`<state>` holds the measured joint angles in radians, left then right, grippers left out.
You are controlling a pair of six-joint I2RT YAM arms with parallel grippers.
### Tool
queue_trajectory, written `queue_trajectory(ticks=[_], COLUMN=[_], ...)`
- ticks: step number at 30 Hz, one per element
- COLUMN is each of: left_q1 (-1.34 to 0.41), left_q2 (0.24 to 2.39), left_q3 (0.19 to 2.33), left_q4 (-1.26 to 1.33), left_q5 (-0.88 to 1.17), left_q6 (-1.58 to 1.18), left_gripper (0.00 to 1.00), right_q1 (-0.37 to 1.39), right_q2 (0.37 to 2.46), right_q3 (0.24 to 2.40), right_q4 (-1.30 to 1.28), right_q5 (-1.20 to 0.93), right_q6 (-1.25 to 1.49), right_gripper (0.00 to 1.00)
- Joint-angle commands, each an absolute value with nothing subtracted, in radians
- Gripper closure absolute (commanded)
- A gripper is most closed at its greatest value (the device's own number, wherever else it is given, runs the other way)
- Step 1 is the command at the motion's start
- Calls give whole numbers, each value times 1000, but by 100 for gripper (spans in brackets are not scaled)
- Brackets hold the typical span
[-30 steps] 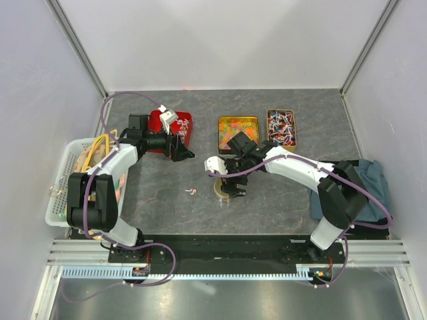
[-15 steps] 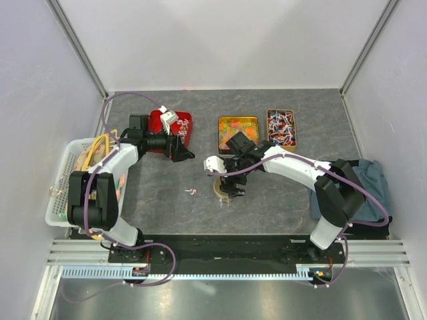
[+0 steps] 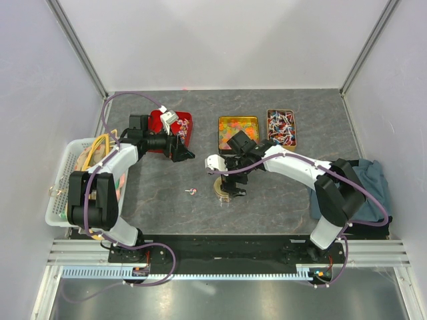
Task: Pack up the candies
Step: Close the bottle lid on the packing bottle, then screw the bottle lid onto the packing bottle.
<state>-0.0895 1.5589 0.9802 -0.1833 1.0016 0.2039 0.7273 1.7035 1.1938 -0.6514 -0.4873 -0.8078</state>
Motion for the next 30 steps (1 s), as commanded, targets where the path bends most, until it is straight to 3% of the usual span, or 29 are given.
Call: queue_trajectory(ticks=[1,19,30], left_q1=[-89,-89,-89], left_q2=[1560,1572,1575], left_q3=[977,983,983], left_q4=[-152,-156,-158], left_q5=[1045,1052,1054], left_q6=[216,215,215], left_gripper=[0,0,0], right_q1=[707,704,704], right_q2=[1706,1608,1578], right_q3=[1209,1235,1203], right_q4=[-643,-744,-500], right_q5=[-508,-551,-402], right_q6=[-798,-854,-695], right_gripper=[2,2,2])
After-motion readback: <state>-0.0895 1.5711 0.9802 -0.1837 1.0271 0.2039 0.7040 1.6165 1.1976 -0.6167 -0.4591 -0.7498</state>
